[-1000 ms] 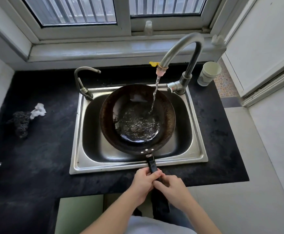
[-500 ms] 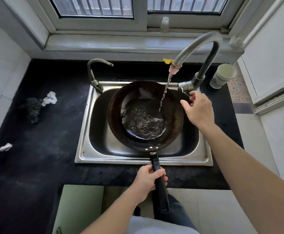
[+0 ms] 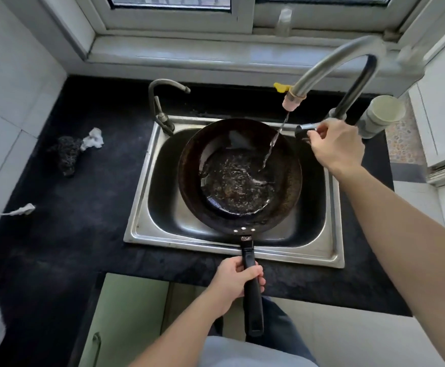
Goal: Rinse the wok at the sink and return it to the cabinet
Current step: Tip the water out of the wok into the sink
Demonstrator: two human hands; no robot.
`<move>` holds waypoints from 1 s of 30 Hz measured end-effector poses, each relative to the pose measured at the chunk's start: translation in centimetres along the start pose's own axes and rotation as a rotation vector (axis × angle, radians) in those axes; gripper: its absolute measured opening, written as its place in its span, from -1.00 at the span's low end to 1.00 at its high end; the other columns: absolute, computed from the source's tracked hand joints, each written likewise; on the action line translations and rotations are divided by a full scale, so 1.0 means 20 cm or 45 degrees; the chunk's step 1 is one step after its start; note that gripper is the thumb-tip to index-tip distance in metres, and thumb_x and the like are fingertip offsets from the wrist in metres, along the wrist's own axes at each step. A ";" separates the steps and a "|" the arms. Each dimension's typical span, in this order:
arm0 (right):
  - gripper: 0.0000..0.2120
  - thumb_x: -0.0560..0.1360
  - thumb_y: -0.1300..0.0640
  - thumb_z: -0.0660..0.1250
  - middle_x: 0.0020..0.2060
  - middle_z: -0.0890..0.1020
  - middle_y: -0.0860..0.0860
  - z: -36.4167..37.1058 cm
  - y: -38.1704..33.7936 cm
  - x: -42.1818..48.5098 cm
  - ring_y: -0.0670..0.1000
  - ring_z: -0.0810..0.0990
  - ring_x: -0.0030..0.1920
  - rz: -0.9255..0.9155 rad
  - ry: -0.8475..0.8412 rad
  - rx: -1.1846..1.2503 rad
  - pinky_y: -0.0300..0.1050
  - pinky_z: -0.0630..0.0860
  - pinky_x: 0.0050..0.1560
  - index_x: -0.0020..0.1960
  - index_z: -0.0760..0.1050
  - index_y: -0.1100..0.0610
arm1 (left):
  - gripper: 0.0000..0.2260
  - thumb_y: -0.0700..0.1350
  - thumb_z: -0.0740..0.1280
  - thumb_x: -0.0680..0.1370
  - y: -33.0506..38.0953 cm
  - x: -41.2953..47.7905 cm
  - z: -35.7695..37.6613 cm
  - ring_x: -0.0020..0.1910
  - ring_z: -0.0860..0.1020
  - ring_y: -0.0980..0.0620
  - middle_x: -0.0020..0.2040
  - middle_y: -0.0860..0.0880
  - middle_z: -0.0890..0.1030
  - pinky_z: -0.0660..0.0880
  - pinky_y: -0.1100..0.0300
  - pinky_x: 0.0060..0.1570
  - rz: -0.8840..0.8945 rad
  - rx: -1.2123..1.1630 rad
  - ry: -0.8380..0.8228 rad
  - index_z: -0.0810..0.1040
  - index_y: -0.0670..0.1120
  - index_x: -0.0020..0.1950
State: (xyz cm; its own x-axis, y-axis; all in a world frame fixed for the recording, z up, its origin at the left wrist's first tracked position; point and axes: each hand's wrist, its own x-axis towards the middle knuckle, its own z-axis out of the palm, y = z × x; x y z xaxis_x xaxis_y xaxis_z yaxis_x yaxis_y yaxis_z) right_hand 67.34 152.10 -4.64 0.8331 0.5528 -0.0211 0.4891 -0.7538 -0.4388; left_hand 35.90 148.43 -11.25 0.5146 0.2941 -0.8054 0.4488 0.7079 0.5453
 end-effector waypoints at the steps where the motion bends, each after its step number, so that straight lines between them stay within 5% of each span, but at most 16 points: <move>1: -0.78 0.52 -0.10 0.36 -0.03 0.70 0.06 -0.01 0.01 0.01 0.18 0.65 0.03 0.011 0.005 0.027 0.07 0.55 0.03 0.04 0.59 0.01 | -0.80 -0.26 0.38 0.56 0.00 0.00 0.00 -0.14 0.65 -0.07 -0.15 -0.14 0.64 0.64 -0.05 0.03 0.002 -0.006 0.000 0.54 -0.32 0.14; 8: -0.67 0.49 -0.18 0.39 -0.05 0.69 0.05 -0.03 0.03 -0.02 0.14 0.65 0.02 0.035 -0.003 0.125 0.08 0.56 0.04 0.05 0.57 0.07 | -0.79 -0.26 0.38 0.56 0.00 0.00 0.00 -0.14 0.65 -0.06 -0.13 -0.16 0.63 0.65 0.03 -0.03 0.016 -0.017 0.005 0.53 -0.32 0.15; 15: -0.56 0.50 -0.08 0.43 -0.10 0.64 0.02 -0.06 0.13 -0.47 0.08 0.62 -0.04 0.068 -0.277 0.277 0.04 0.56 0.05 0.26 0.43 0.10 | -0.80 -0.25 0.39 0.55 0.00 0.00 -0.01 -0.11 0.67 -0.09 -0.12 -0.17 0.65 0.65 0.03 -0.02 0.025 0.006 -0.017 0.55 -0.30 0.14; 18: -0.68 0.51 -0.07 0.42 -0.18 0.63 -0.07 -0.01 0.14 -0.85 -0.05 0.63 -0.15 0.164 -0.438 0.352 -0.10 0.56 -0.07 0.16 0.43 0.04 | -0.79 -0.24 0.40 0.54 -0.01 0.01 -0.02 -0.12 0.68 -0.09 -0.13 -0.17 0.66 0.64 0.05 -0.05 0.021 0.008 -0.018 0.55 -0.31 0.13; 24: -0.70 0.49 -0.19 0.40 -0.27 0.68 0.01 0.21 0.17 -1.42 -0.07 0.64 -0.36 0.534 -0.850 0.563 -0.03 0.68 -0.19 -0.10 0.54 0.06 | -0.80 -0.22 0.40 0.54 0.00 0.02 -0.03 -0.07 0.69 -0.06 -0.06 -0.19 0.69 0.63 0.14 -0.06 0.071 0.101 -0.040 0.59 -0.30 0.11; 27: -0.77 0.59 -0.04 0.33 -0.33 0.61 -0.02 0.26 0.13 -1.49 -0.19 0.60 -0.39 0.604 -1.074 0.796 -0.19 0.58 -0.35 -0.10 0.52 0.12 | -0.82 -0.25 0.39 0.55 0.00 0.02 -0.03 -0.07 0.70 -0.05 -0.05 -0.19 0.70 0.65 0.11 -0.03 0.088 0.092 -0.036 0.58 -0.29 0.11; 30: -0.80 0.60 0.08 0.35 -0.22 0.68 0.14 0.30 0.09 -1.50 0.04 0.67 -0.21 0.847 -1.170 1.182 -0.04 0.60 -0.13 0.01 0.59 0.23 | -0.83 -0.25 0.40 0.54 0.00 0.02 -0.04 -0.03 0.71 -0.07 -0.02 -0.19 0.72 0.64 0.02 0.02 0.077 0.088 -0.034 0.58 -0.29 0.10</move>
State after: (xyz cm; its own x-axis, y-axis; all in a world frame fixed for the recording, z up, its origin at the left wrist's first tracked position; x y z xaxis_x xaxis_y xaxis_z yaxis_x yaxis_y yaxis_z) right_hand 41.74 136.37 -10.16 0.2054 0.4971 -0.8430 -0.5457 -0.6569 -0.5203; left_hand 35.55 149.00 -11.74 0.5613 0.3168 -0.7646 0.4652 0.6433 0.6081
